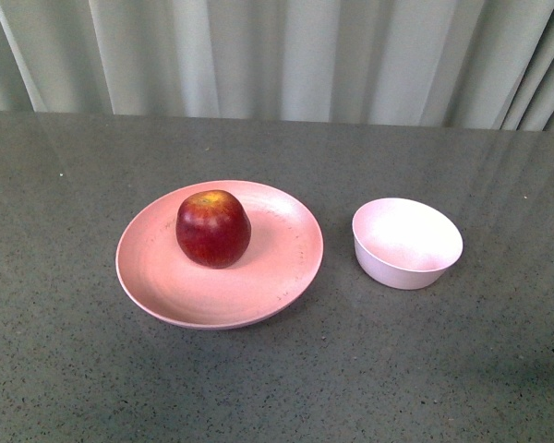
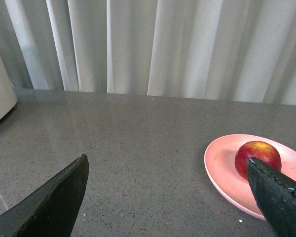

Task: Move apple from plate to bowl

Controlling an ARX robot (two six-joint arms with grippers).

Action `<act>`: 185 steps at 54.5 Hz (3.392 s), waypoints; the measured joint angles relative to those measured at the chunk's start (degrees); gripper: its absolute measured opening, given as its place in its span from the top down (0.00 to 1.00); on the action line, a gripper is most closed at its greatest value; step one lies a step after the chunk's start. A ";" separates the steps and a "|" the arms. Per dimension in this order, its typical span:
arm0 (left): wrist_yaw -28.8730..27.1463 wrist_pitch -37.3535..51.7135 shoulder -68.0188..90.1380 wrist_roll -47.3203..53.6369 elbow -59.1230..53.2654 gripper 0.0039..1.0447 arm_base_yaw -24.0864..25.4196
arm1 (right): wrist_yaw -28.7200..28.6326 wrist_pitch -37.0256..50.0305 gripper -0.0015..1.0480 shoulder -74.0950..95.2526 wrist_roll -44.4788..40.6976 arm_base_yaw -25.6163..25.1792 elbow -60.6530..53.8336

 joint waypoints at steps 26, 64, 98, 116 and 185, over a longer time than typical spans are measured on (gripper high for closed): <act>-0.02 0.00 0.00 0.00 0.00 0.08 0.00 | 0.07 -15.02 0.98 -13.40 -0.04 0.00 0.02; 15.80 -4.13 14.82 0.70 5.84 0.08 -0.50 | 0.00 -15.82 0.37 -15.50 -0.09 0.00 0.02; 8.04 33.57 89.33 -0.20 31.04 0.08 -19.15 | 0.00 -15.82 0.09 -15.56 -0.09 0.00 0.02; 5.95 32.22 103.73 0.98 43.78 0.08 -21.07 | 0.02 -15.82 0.09 -15.56 -0.09 0.00 0.02; -0.63 23.56 117.92 -1.60 58.38 0.29 -24.20 | 0.00 -15.82 0.09 -15.56 -0.09 0.00 0.02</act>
